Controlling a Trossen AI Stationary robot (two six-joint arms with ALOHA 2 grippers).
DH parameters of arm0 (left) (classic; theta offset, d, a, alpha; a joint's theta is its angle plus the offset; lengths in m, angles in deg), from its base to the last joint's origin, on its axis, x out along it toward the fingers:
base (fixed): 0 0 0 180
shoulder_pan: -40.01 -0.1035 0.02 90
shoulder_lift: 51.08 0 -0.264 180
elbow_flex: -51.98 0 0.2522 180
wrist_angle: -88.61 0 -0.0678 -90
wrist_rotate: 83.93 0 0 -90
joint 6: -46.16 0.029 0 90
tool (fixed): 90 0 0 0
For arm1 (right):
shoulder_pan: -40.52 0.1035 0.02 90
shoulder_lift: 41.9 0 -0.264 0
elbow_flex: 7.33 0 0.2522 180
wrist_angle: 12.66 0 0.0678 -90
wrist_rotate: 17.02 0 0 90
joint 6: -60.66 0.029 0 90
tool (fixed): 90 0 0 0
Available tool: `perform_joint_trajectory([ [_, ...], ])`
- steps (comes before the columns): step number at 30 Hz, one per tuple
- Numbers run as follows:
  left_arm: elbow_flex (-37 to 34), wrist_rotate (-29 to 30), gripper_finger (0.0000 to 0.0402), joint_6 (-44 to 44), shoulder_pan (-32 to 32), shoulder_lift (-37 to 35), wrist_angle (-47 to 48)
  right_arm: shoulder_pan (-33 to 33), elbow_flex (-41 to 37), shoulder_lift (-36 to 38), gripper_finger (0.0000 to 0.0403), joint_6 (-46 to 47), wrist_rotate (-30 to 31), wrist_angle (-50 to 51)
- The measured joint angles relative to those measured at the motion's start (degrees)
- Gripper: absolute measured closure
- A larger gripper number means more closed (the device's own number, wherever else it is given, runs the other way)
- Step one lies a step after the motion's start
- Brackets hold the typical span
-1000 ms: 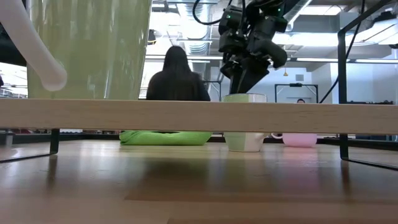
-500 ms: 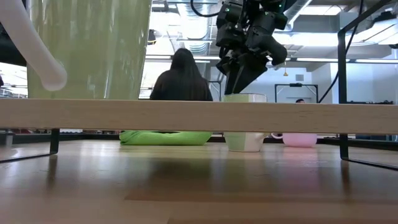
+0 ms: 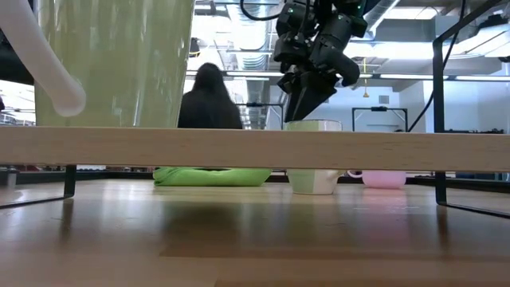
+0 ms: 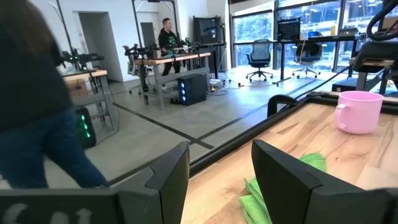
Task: Stack small to large cups/mugs on shelf
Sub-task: Put the green mug on the shelf
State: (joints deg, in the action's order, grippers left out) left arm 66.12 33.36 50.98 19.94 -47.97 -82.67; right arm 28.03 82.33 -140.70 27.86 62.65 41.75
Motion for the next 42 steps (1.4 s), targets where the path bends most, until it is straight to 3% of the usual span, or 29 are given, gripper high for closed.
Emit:
perform_joint_trajectory([
  [16,0.0,0.02,0.0235,-0.05,-0.01,0.0,0.0,-0.02,-2.16,0.0,0.0226,1.34,-0.07,-0.45],
  [27,0.0,-0.03,0.0235,-0.07,0.01,0.13,0.02,-0.02,-1.99,-7.63,0.0226,1.13,-0.1,-1.52],
  [42,0.02,0.02,0.0235,0.11,-0.01,0.37,0.02,-0.09,0.96,-8.28,0.0226,1.27,-0.13,0.98],
])
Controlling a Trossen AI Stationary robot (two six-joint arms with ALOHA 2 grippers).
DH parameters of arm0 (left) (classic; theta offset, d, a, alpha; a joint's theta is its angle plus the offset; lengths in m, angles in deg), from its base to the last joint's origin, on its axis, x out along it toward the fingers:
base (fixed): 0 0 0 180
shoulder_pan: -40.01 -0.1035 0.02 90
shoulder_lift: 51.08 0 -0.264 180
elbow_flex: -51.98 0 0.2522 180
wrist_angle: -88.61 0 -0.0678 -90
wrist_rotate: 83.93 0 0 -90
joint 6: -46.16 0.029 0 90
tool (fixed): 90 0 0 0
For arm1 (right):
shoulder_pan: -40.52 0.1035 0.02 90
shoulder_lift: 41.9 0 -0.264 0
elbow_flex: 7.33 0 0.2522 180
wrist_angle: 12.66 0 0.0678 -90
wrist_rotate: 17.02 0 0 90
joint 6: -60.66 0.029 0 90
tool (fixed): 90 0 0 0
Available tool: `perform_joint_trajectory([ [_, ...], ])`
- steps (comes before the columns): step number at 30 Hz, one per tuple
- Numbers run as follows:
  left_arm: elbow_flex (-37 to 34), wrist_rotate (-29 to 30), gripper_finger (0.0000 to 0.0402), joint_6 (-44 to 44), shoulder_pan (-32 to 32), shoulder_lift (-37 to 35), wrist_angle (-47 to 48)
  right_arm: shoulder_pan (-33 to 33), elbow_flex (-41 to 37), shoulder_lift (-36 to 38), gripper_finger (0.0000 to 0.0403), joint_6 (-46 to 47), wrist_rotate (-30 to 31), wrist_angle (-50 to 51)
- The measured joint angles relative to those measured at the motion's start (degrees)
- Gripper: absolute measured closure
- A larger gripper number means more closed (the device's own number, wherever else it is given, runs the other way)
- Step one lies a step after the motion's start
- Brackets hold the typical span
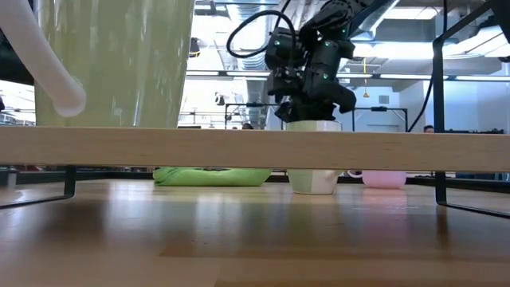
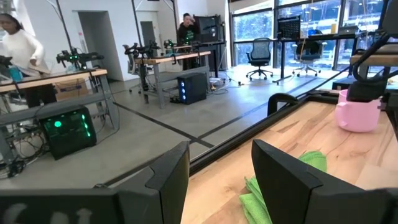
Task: Stack small to large cups/mugs on shelf
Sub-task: Put the green mug on the shelf
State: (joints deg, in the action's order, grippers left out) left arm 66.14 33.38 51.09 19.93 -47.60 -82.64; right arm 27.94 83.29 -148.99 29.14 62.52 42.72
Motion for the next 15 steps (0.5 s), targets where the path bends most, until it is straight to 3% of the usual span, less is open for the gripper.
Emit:
perform_joint_trajectory([
  [15,-0.01,0.0,0.0235,0.0,0.01,0.0,0.0,0.2,0.88,0.0,0.0226,2.04,0.0,0.01],
])
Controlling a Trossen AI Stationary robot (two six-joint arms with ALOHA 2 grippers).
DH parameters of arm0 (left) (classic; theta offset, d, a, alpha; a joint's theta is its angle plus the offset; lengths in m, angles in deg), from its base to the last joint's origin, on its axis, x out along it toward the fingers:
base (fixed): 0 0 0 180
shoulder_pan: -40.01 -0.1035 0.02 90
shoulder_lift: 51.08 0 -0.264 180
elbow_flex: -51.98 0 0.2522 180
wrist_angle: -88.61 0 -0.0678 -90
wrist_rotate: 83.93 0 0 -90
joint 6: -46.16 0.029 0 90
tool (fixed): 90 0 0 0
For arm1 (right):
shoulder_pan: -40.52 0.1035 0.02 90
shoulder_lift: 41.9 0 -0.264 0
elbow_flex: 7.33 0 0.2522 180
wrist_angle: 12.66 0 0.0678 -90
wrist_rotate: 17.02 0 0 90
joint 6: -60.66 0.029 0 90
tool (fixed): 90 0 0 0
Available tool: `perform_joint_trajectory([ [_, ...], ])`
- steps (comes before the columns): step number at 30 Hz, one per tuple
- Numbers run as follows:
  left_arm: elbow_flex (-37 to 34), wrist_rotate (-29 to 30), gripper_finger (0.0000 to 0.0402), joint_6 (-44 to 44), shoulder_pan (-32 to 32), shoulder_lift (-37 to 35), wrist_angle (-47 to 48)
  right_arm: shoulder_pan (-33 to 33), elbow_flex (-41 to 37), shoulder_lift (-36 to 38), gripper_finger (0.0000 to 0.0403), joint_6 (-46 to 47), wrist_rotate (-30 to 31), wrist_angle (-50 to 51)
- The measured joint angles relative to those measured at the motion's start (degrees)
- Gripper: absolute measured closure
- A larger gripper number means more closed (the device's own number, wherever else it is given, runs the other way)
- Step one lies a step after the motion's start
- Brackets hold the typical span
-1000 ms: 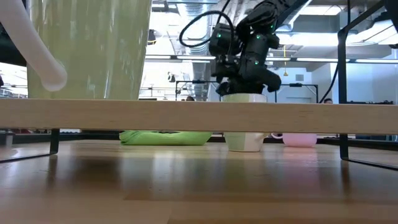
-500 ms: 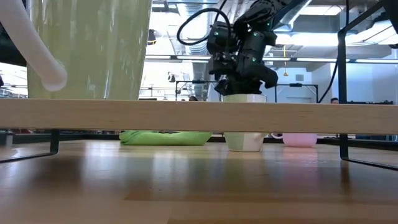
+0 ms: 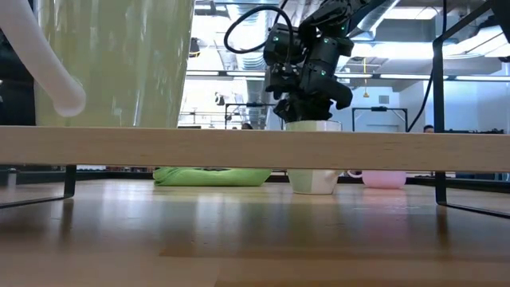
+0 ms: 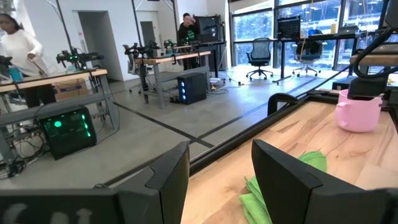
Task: Stack small to large cups/mugs on shelf
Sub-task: Put the green mug on the shelf
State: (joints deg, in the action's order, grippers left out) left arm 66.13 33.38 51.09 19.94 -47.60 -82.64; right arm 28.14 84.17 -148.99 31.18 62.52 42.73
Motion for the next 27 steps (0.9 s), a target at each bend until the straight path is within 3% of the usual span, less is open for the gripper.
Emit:
perform_joint_trajectory([
  [18,0.01,0.01,0.0235,0.0,0.0,0.0,0.0,0.02,0.0,0.02,0.023,0.57,0.24,1.48],
  [27,0.0,0.02,0.0235,0.0,0.0,0.0,0.0,0.02,0.0,0.04,0.0295,0.58,0.26,1.46],
])
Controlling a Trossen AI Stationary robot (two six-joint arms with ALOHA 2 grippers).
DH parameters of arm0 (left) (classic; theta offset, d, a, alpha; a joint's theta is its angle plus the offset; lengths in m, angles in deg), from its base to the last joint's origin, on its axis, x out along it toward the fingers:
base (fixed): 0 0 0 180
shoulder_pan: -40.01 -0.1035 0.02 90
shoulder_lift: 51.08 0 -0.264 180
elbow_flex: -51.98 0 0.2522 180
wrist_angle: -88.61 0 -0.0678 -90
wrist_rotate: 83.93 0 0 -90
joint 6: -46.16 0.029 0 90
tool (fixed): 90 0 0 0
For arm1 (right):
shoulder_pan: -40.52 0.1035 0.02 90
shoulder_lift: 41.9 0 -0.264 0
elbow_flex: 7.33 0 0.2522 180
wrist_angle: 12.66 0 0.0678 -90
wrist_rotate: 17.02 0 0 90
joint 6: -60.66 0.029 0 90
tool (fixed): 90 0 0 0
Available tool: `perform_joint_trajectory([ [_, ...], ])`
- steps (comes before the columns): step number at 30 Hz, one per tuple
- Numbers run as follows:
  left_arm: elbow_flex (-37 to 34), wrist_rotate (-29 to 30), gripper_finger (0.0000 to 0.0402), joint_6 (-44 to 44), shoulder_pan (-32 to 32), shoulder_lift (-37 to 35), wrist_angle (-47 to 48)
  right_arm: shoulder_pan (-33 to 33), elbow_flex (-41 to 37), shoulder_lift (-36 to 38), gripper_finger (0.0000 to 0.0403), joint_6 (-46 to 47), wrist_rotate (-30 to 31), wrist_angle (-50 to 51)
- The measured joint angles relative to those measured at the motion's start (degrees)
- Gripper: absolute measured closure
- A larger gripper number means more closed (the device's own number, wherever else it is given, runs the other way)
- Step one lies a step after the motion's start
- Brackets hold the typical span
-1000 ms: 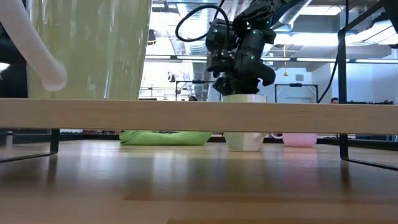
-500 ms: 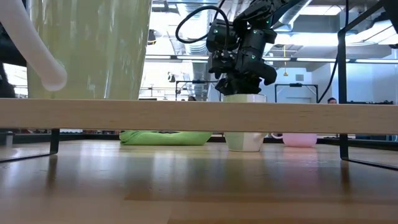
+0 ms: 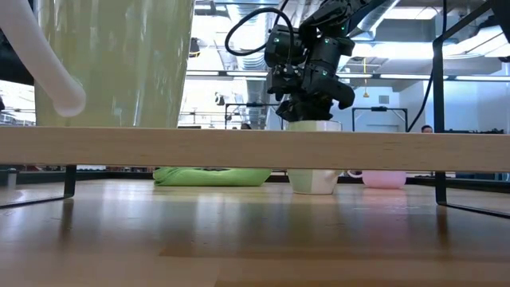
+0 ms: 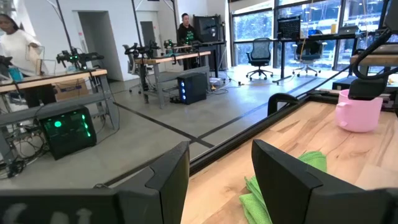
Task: Stack small to large cups/mugs on shelf
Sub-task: Put the green mug on the shelf
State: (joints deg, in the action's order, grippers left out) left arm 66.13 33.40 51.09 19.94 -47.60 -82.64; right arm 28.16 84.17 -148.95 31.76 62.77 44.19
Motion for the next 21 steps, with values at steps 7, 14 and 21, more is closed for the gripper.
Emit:
perform_joint_trajectory([
  [7,0.01,0.0,0.0235,0.0,-0.01,0.0,0.0,0.0,0.0,0.03,0.0348,0.02,0.07,0.01],
  [14,-0.01,0.0,0.0235,0.0,0.01,0.0,0.0,0.13,0.07,0.14,0.0373,0.84,0.21,0.36],
  [21,-0.01,0.01,0.0235,0.42,0.01,-0.01,0.0,1.44,3.47,0.01,0.0373,6.8,5.29,4.83],
])
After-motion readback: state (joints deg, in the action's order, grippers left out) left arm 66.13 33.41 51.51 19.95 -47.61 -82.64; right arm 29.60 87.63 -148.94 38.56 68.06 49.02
